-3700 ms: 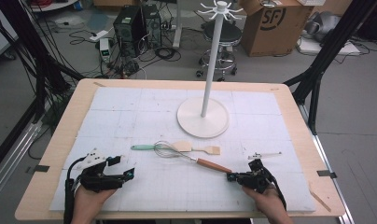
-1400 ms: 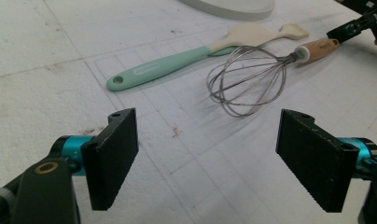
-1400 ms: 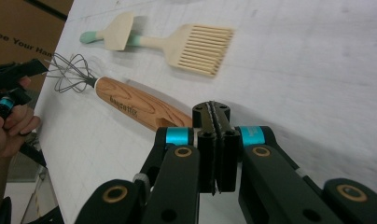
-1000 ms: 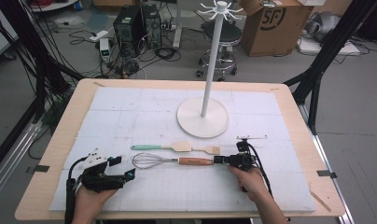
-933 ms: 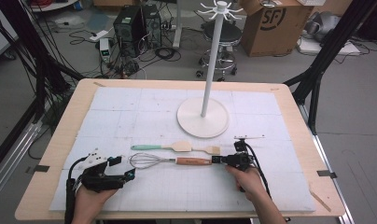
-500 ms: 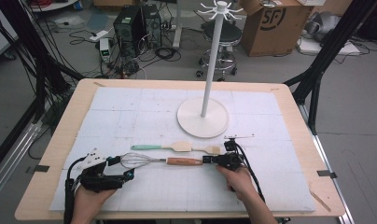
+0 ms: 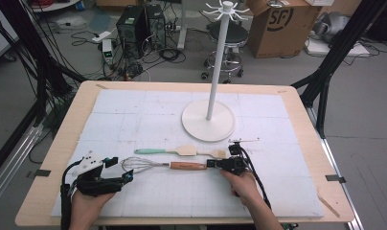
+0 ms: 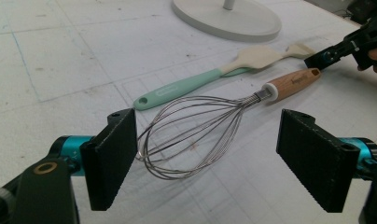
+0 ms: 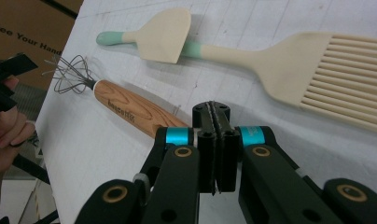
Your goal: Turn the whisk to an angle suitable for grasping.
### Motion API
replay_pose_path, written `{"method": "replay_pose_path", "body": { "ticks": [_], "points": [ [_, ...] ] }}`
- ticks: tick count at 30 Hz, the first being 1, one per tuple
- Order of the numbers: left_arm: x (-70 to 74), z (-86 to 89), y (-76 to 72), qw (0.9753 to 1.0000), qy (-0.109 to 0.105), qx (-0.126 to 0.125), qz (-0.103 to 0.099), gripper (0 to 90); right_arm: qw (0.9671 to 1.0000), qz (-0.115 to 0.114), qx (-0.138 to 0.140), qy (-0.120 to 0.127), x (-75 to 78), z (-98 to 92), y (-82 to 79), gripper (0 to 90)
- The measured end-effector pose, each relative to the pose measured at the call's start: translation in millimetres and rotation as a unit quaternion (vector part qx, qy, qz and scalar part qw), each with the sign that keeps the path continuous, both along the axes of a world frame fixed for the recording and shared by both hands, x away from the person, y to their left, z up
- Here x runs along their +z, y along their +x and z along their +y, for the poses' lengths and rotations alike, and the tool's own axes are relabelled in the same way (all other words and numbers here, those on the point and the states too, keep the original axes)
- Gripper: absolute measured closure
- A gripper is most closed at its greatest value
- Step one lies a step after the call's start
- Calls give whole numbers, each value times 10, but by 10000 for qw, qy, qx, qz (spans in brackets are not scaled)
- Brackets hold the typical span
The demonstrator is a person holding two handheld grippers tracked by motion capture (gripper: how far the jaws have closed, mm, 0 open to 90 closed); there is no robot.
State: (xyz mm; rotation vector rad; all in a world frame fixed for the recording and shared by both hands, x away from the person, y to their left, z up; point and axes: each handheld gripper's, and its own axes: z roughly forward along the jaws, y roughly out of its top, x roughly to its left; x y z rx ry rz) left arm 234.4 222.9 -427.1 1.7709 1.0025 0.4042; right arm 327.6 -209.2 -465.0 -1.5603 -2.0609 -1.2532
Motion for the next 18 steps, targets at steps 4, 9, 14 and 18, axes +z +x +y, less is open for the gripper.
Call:
{"method": "replay_pose_path", "body": {
  "ticks": [4,9,14,18],
  "points": [
    [29,-28,4,9999,9,-76,76,212,10000,-35,24,-5,-2,21,1,895],
    [82,-71,-3,9999,58,-141,49,213,10000,-10,51,14,0,57,0,895],
    [78,-80,6,9997,82,-167,140,213,9999,-60,123,8,-3,96,-10,895],
    [91,-39,-1,9999,69,-106,114,212,9996,-208,187,-85,17,99,-27,849]
  ]
}}
